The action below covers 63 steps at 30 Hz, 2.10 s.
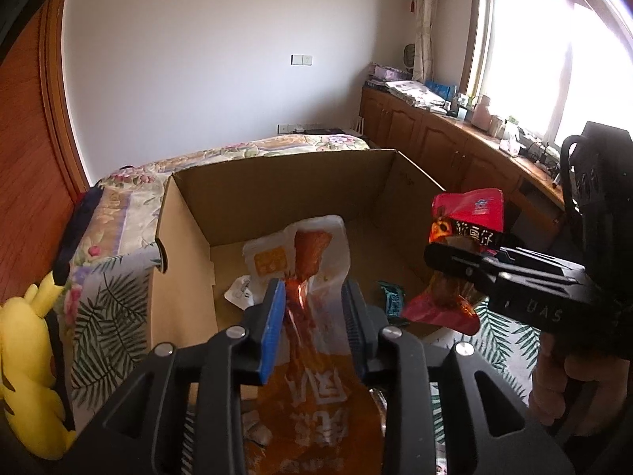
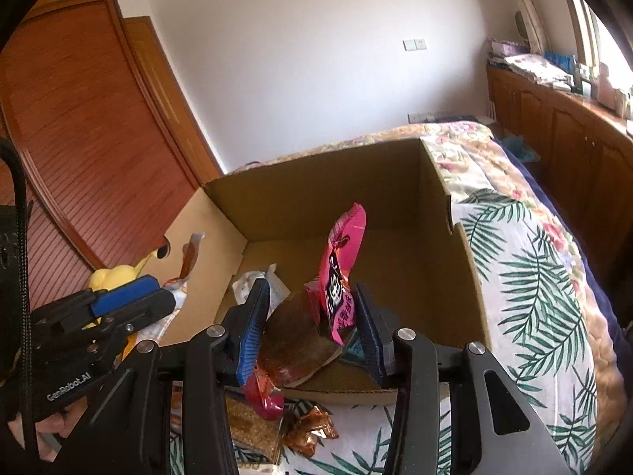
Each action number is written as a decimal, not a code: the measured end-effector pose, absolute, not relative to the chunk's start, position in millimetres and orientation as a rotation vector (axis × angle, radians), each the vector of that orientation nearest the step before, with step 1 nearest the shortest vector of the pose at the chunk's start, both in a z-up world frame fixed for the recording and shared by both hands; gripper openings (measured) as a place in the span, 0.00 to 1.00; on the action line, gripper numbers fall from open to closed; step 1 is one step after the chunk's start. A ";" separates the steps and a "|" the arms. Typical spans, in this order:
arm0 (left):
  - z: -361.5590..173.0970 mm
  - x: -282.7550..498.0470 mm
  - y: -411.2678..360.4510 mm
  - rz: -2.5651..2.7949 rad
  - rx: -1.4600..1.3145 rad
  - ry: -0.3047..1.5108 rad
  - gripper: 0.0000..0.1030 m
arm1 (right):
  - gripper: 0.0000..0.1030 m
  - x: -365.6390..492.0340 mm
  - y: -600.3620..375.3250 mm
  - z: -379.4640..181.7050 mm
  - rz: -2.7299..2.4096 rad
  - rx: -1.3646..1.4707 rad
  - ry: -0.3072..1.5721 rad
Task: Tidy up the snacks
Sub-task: 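Open both tools to drop the bags into the box, then withdraw, then close the right tool on the white duck-neck packet while the left tool grasps the silver-orange packet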
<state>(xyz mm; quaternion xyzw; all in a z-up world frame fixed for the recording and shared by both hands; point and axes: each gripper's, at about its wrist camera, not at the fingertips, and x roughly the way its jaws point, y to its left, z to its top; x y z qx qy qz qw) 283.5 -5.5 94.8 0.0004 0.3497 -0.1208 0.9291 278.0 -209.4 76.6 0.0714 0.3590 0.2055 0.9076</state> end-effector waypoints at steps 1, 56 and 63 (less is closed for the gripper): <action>95.9 286.8 -6.3 -0.246 0.009 0.723 0.28 | 0.45 279.1 -208.9 76.1 0.421 0.145 0.745; -4.8 174.9 48.1 -0.281 -0.030 0.801 0.45 | 0.67 125.2 -189.7 -29.7 0.572 -0.157 0.798; -18.5 184.5 56.7 -0.255 -0.070 0.830 0.45 | 0.68 117.2 -181.4 -49.2 0.551 -0.221 0.816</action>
